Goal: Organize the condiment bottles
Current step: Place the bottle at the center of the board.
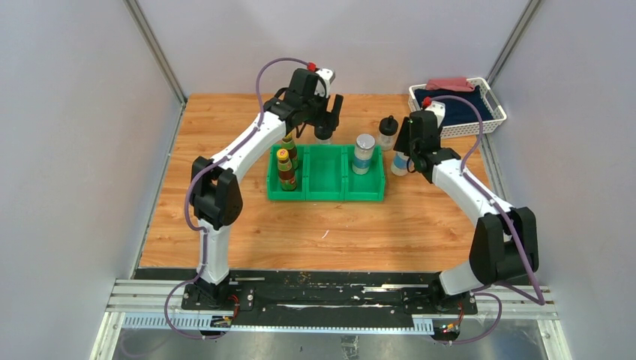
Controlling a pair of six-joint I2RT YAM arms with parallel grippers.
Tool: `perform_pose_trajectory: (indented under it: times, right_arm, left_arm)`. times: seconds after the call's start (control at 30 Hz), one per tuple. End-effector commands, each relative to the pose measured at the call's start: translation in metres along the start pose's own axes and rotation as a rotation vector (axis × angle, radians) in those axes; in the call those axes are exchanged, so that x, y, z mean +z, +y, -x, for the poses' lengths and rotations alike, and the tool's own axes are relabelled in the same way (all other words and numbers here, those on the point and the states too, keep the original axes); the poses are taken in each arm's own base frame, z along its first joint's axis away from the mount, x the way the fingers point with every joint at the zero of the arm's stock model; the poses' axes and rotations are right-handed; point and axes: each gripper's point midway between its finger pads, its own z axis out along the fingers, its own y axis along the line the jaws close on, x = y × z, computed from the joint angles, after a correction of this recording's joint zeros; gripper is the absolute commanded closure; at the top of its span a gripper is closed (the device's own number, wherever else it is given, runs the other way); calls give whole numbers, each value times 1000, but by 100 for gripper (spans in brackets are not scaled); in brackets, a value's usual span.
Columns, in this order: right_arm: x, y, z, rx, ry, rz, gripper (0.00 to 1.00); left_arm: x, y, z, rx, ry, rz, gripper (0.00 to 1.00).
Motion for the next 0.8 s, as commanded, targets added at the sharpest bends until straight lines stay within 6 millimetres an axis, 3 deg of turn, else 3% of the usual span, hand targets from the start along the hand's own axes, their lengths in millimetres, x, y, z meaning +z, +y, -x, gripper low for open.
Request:
perform_pose_trajectory:
  times: [0.0, 0.77]
  right_arm:
    - [6, 3, 15, 36, -60, 14, 100]
    - [21, 3, 11, 8, -66, 3, 100]
  left_arm:
    - [12, 3, 0, 17, -13, 1, 7]
    - [51, 18, -40, 4, 64, 53, 8]
